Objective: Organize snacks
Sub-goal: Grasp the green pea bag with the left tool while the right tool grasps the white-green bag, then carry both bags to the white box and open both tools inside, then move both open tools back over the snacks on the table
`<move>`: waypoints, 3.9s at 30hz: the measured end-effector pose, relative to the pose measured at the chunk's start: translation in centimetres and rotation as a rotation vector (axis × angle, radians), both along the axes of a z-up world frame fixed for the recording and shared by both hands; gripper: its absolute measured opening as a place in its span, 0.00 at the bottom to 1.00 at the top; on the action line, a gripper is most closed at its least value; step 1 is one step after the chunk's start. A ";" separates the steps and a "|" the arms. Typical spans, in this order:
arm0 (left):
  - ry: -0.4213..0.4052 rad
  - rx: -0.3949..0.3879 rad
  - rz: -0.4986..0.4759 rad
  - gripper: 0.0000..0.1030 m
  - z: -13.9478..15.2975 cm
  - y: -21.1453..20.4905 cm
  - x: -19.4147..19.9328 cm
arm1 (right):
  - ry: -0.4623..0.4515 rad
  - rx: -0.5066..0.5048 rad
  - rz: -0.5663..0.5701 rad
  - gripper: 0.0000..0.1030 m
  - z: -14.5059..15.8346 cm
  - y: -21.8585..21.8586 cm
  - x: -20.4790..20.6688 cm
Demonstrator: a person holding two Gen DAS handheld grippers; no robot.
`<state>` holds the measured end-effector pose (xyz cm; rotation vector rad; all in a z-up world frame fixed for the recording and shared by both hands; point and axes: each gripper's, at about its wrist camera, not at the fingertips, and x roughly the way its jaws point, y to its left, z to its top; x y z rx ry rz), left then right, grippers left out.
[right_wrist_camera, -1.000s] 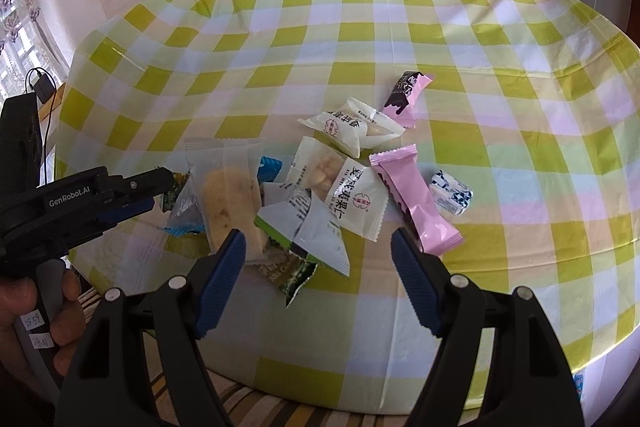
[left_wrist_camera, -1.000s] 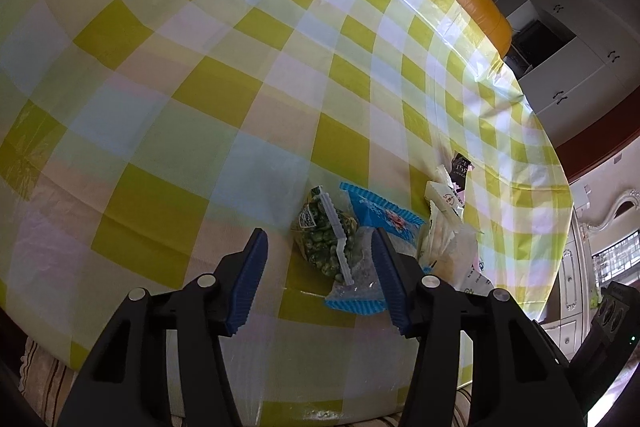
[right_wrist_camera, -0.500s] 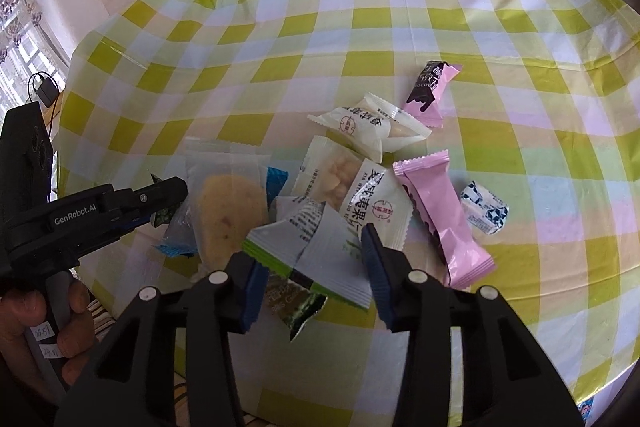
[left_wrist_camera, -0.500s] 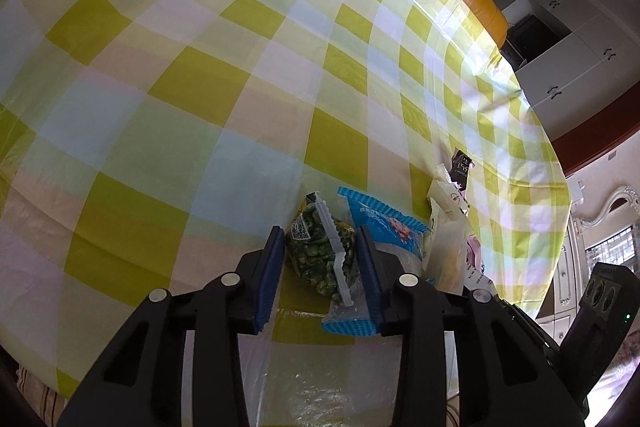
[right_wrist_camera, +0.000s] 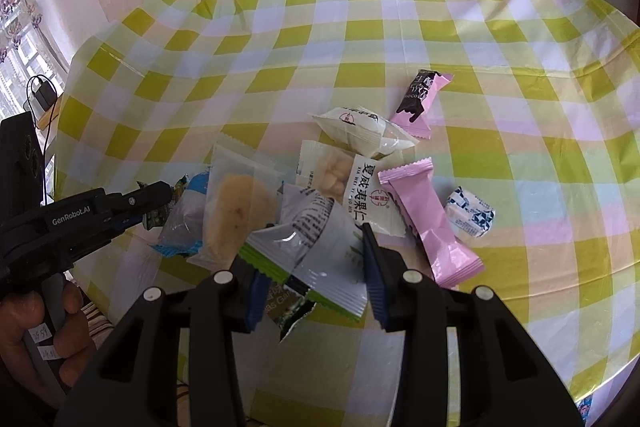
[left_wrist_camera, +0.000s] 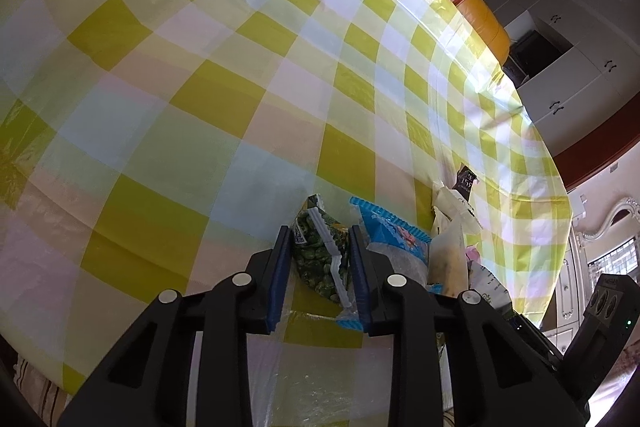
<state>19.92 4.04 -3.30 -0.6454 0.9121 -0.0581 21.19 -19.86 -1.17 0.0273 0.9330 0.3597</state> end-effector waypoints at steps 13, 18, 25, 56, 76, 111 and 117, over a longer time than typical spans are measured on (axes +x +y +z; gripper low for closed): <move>-0.025 0.057 0.031 0.26 1.7 -0.1 -2.8 | -0.016 -0.010 -0.039 0.40 1.0 -1.7 -2.1; -0.035 0.069 0.030 0.26 2.3 -0.4 -4.5 | -0.016 -0.016 -0.049 0.40 1.3 -2.4 -3.1; -0.048 0.074 0.013 0.26 3.1 -1.3 -6.5 | -0.015 -0.022 -0.064 0.40 1.7 -3.3 -4.7; -0.069 0.077 -0.226 0.26 4.9 -11.4 -9.2 | 0.002 -0.030 -0.192 0.40 3.0 -10.6 -9.9; -0.064 0.059 -0.468 0.26 4.8 -21.5 -8.3 | 0.019 -0.068 -0.405 0.40 2.1 -20.7 -12.4; -0.026 -0.003 -0.875 0.46 4.1 -35.4 -10.6 | 0.028 -0.111 -0.737 0.71 1.1 -33.5 -15.8; -0.037 0.013 -0.864 0.46 4.4 -35.2 -10.6 | 0.025 -0.128 -0.708 0.71 1.4 -32.4 -15.3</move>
